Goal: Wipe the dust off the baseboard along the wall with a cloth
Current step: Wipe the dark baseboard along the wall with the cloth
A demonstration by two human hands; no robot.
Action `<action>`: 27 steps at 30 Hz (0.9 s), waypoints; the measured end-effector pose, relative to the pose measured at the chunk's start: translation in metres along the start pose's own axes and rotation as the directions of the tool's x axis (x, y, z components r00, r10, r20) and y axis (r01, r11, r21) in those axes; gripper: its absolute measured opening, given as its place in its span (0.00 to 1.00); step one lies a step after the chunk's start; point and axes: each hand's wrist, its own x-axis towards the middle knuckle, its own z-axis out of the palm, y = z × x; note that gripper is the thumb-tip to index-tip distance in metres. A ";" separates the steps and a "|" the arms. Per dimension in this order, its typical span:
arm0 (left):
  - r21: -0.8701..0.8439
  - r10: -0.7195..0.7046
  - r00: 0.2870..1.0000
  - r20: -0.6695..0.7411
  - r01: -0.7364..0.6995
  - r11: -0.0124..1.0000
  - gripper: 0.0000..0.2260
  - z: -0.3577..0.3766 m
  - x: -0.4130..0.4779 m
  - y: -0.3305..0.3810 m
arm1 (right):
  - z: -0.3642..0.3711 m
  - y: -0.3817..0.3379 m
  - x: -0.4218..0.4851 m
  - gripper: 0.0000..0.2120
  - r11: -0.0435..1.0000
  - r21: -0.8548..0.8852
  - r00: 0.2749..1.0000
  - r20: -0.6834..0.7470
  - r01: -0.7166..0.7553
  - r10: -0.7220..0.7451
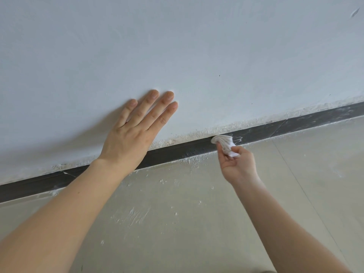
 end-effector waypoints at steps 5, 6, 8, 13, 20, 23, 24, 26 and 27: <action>-0.020 -0.007 1.000 -0.001 0.007 1.000 0.33 0.001 0.001 0.001 | -0.023 0.005 -0.003 0.11 0.989 -0.148 0.993 -0.122 -0.025 0.007; -0.029 -0.009 1.000 0.004 0.009 1.000 0.34 0.000 0.001 0.002 | -0.025 0.015 -0.005 0.09 0.969 -0.232 0.990 -0.133 -0.082 0.052; -0.033 -0.015 1.000 0.008 0.016 0.999 0.36 -0.001 0.001 0.002 | -0.023 0.037 -0.008 0.08 0.891 -0.405 0.978 -0.126 -0.204 0.166; -0.029 -0.039 0.998 0.041 0.040 0.999 0.32 -0.007 0.001 0.004 | 0.006 0.098 -0.014 0.11 0.761 -0.565 0.934 -0.052 -0.318 0.352; -0.018 -0.014 0.995 0.102 0.016 1.000 0.33 -0.013 -0.001 0.004 | 0.016 0.088 -0.006 0.18 0.891 -0.346 0.953 -0.031 -0.294 0.302; -0.026 -0.031 0.993 0.113 0.034 0.999 0.34 -0.015 0.001 0.009 | 0.008 0.052 0.004 0.17 0.923 -0.285 0.965 -0.034 -0.258 0.260; -0.028 -0.033 0.994 0.104 0.036 0.999 0.36 -0.014 0.002 0.010 | 0.006 0.039 0.008 0.16 0.934 -0.263 0.970 -0.040 -0.241 0.239; -0.010 -0.033 0.994 0.100 0.034 0.999 0.42 -0.011 0.002 0.013 | 0.002 0.016 0.013 0.12 0.952 -0.228 0.979 -0.058 -0.205 0.197; 0.010 -0.035 0.994 0.101 0.034 0.999 0.43 -0.010 0.002 0.014 | 0.000 0.005 0.015 0.11 0.958 -0.217 0.982 -0.066 -0.185 0.174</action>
